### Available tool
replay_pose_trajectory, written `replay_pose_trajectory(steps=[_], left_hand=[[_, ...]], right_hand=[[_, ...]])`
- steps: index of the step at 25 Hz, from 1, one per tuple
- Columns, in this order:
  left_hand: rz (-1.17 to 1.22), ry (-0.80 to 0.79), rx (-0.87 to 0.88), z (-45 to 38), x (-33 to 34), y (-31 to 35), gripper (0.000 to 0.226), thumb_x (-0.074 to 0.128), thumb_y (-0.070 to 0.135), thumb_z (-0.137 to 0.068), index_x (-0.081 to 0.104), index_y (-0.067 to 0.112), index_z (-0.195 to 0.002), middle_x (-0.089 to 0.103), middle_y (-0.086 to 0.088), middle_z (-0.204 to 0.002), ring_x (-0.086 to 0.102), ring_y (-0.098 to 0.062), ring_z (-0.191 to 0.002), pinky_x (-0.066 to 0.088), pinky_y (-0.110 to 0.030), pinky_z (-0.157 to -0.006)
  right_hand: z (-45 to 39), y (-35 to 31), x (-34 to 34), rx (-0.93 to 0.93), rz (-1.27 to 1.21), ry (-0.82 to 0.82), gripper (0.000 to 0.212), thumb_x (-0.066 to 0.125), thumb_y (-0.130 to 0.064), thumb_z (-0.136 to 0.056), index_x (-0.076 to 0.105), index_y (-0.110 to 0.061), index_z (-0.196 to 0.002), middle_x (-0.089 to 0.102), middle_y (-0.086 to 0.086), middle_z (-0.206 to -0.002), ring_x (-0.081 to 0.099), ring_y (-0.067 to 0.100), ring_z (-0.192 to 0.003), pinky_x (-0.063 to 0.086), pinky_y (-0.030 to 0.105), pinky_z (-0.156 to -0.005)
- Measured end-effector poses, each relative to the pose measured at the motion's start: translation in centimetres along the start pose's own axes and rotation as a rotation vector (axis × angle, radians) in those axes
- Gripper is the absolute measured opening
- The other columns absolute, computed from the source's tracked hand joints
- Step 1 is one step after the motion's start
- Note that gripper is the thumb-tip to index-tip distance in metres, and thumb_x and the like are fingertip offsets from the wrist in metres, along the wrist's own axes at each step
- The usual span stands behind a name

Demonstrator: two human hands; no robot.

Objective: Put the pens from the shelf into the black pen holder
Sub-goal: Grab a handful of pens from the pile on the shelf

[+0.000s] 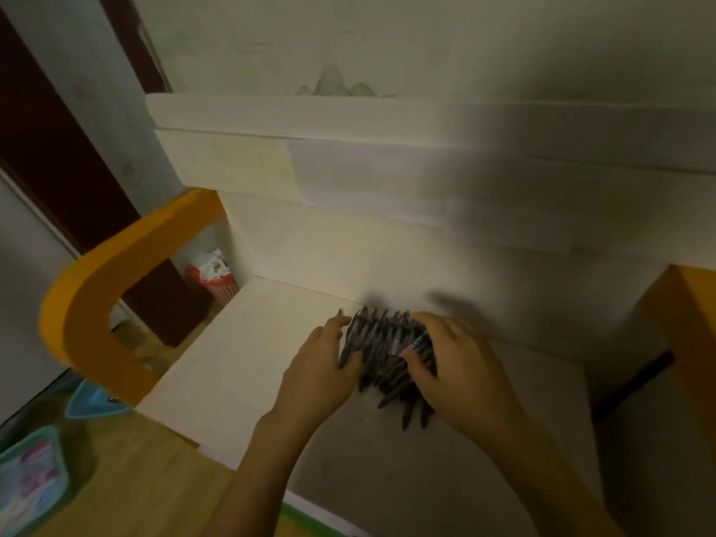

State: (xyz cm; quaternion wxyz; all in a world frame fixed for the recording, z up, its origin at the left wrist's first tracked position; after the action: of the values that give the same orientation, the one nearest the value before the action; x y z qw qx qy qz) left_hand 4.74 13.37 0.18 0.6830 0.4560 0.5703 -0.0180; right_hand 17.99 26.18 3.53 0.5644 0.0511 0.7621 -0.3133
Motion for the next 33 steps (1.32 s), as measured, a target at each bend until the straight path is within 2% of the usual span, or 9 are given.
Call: replay_pose_trajectory(steps=[6, 9, 12, 15, 19, 21, 24, 30, 33], left_hand=[[-0.121, -0.18, -0.191, -5.9, 5.2, -5.6, 0.075, 0.059, 0.054, -0.085, 0.03, 0.015, -0.142, 0.043, -0.011, -0.132, 0.046, -0.026, -0.119, 0.046, -0.038, -0.093], [-0.101, -0.214, -0.183, -7.3, 6.8, -5.9, 0.094, 0.065, 0.062, -0.076, 0.025, 0.013, -0.145, 0.039, -0.011, -0.13, 0.043, -0.027, -0.12, 0.046, -0.039, -0.094], [-0.034, -0.256, -0.194, -8.5, 8.0, -6.3, 0.099, 0.072, 0.065, -0.067, 0.031, 0.012, -0.139, 0.039, -0.011, -0.124, 0.047, -0.029, -0.115, 0.05, -0.042, -0.095], [0.019, -0.315, -0.209, -9.4, 9.0, -6.8, 0.087, 0.075, 0.061, -0.065, 0.043, 0.011, -0.128, 0.047, -0.011, -0.119, 0.053, -0.028, -0.107, 0.053, -0.042, -0.091], [0.088, -0.377, -0.164, -9.8, 10.1, -6.0, 0.055, 0.071, 0.044, -0.079, 0.051, 0.006, -0.113, 0.055, -0.015, -0.112, 0.057, -0.03, -0.104, 0.055, -0.046, -0.085], [0.095, -0.393, -0.161, -10.0, 10.4, -5.6, 0.045, 0.065, 0.041, -0.084, 0.053, 0.003, -0.105, 0.059, -0.017, -0.104, 0.061, -0.03, -0.094, 0.056, -0.041, -0.076], [0.103, -0.4, -0.215, -10.3, 10.5, -5.8, 0.043, 0.061, 0.037, -0.087, 0.053, -0.001, -0.106, 0.062, -0.016, -0.097, 0.061, -0.024, -0.079, 0.049, -0.031, -0.061], [-0.13, -0.343, -0.132, -10.0, 10.0, -4.4, 0.039, 0.059, 0.037, -0.088, 0.048, 0.004, -0.107, 0.057, -0.012, -0.103, 0.06, -0.027, -0.092, 0.048, -0.033, -0.072], [-0.114, -0.334, -0.097, -9.9, 10.0, -4.0, 0.037, 0.059, 0.034, -0.09, 0.047, 0.004, -0.108, 0.057, -0.012, -0.104, 0.06, -0.026, -0.089, 0.049, -0.034, -0.071]], right_hand=[[-2.7, 0.6, 3.0, 0.113, 0.052, -0.032, 0.054, 0.038, -0.05, -0.098, 0.03, -0.029, -0.147, 0.039, -0.007, -0.147, 0.033, 0.016, -0.135, 0.027, 0.031, -0.113], [-3.6, 1.0, 3.7, 0.151, 0.072, -0.036, 0.054, 0.041, -0.05, -0.097, 0.033, -0.028, -0.146, 0.041, -0.005, -0.146, 0.035, 0.019, -0.135, 0.027, 0.034, -0.114], [-4.3, 1.1, 4.3, 0.179, 0.097, -0.041, 0.055, 0.04, -0.051, -0.096, 0.037, -0.025, -0.145, 0.045, -0.002, -0.143, 0.039, 0.022, -0.133, 0.03, 0.037, -0.112], [-4.7, 1.1, 5.1, 0.195, 0.103, -0.055, 0.055, 0.039, -0.05, -0.095, 0.037, -0.025, -0.145, 0.044, -0.001, -0.145, 0.037, 0.023, -0.135, 0.028, 0.038, -0.114], [-5.0, 0.8, 5.6, 0.203, 0.103, -0.077, 0.057, 0.036, -0.051, -0.092, 0.042, -0.023, -0.141, 0.047, -0.001, -0.142, 0.039, 0.023, -0.133, 0.029, 0.039, -0.113], [-5.1, 0.7, 5.7, 0.204, 0.102, -0.079, 0.056, 0.036, -0.051, -0.09, 0.046, -0.023, -0.138, 0.05, -0.001, -0.138, 0.043, 0.024, -0.129, 0.032, 0.04, -0.111], [-5.1, 0.7, 5.5, 0.205, 0.105, -0.066, 0.052, 0.041, -0.05, -0.09, 0.05, -0.024, -0.134, 0.053, -0.002, -0.133, 0.046, 0.024, -0.126, 0.034, 0.04, -0.11], [-4.9, 0.8, 5.4, 0.212, 0.111, -0.076, 0.05, 0.039, -0.05, -0.089, 0.052, -0.025, -0.131, 0.053, -0.003, -0.131, 0.046, 0.022, -0.125, 0.033, 0.039, -0.109], [-4.7, 1.0, 4.9, 0.214, 0.12, -0.055, 0.049, 0.039, -0.05, -0.089, 0.054, -0.025, -0.129, 0.055, -0.004, -0.129, 0.048, 0.021, -0.122, 0.034, 0.037, -0.107]])
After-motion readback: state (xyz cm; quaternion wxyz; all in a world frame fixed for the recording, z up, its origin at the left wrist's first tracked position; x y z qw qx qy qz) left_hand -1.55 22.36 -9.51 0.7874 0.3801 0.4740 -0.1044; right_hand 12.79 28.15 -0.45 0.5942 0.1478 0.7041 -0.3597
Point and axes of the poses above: each hand's wrist, its own z-axis away from the middle knuckle, its own x-axis out of the palm, y = z × x, the point moved 8 cm from there along -z, towards the middle knuckle
